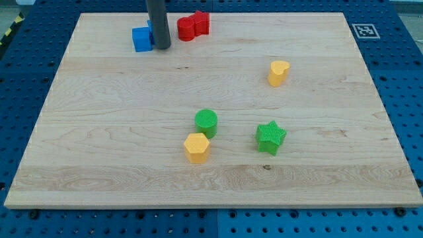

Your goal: Move the green circle closer to the green star

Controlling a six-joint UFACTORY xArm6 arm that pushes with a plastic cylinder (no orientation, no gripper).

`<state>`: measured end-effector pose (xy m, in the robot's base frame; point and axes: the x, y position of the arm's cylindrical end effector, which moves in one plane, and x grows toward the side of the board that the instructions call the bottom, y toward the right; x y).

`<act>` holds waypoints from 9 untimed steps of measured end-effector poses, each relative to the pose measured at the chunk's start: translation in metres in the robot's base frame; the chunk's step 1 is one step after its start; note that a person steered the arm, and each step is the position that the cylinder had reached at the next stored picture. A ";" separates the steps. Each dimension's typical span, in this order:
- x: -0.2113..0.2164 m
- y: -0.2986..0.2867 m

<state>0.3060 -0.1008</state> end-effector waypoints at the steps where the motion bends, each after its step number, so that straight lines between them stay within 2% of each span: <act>1: 0.029 -0.003; 3: 0.060 -0.010; 5: 0.146 -0.004; 9: 0.174 0.054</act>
<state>0.4804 -0.0473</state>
